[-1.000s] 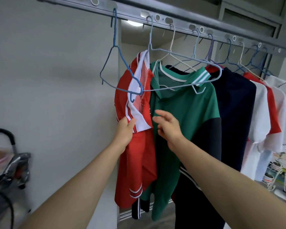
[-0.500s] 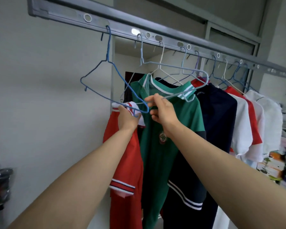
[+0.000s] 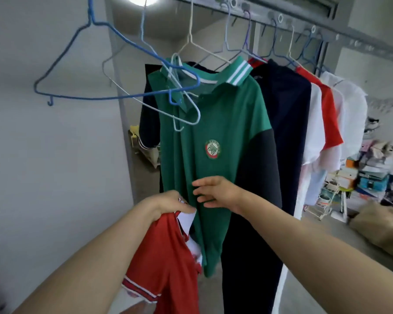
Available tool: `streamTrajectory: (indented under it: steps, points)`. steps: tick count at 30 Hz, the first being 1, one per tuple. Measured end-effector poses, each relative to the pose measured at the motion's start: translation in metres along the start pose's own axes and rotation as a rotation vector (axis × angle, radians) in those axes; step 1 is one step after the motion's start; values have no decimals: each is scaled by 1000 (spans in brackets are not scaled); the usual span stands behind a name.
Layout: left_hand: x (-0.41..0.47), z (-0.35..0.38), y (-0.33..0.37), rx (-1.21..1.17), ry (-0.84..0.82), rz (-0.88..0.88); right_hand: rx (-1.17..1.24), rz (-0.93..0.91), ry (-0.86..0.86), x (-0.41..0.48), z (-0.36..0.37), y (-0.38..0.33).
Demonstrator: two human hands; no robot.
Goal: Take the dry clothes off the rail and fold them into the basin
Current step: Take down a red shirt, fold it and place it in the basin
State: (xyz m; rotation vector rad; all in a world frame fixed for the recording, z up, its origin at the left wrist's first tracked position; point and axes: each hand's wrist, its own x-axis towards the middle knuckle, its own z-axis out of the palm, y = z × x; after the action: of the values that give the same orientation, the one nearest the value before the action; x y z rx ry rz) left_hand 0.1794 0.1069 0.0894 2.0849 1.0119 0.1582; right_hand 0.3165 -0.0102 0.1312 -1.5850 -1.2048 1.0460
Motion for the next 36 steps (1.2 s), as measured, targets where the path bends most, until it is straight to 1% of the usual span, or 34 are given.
streamTrajectory:
  steps: [2, 4, 6, 9, 12, 15, 17, 19, 21, 22, 24, 28, 33, 34, 36]
  points:
    - [-7, 15, -1, -70, -94, -39, 24, 41, -1, -5, -3, 26]
    - [-16, 33, 0, -109, -225, -54, 27, 97, -13, -15, -5, 55]
    - [-24, 56, 9, -159, -357, -39, -25, 164, -50, -30, -12, 86]
    - [-33, 86, 33, -160, -476, 40, -104, 227, -160, -57, -25, 121]
    - [-39, 110, 65, -109, -562, 136, -62, 214, -249, -85, -45, 144]
    - [-39, 137, 96, -98, -547, 240, -157, 248, -239, -110, -68, 165]
    - [-37, 154, 116, -90, -548, 287, -210, 286, -150, -124, -84, 185]
    - [-33, 171, 133, -86, -561, 324, -352, 337, -2, -137, -99, 205]
    - [-28, 184, 145, -93, -535, 359, -558, 410, 113, -152, -114, 222]
    - [-24, 190, 151, -101, -506, 368, -618, 443, 159, -162, -122, 231]
    - [-17, 203, 159, -110, -448, 397, -657, 514, 210, -185, -139, 246]
    - [-5, 231, 173, -75, -423, 452, -653, 622, 376, -241, -178, 269]
    - [1, 275, 189, -118, -360, 475, -335, 618, 745, -299, -223, 285]
    - [4, 284, 192, -100, -334, 482, -303, 618, 801, -308, -229, 287]
    - [12, 304, 195, 12, -245, 538, -285, 609, 885, -326, -236, 290]
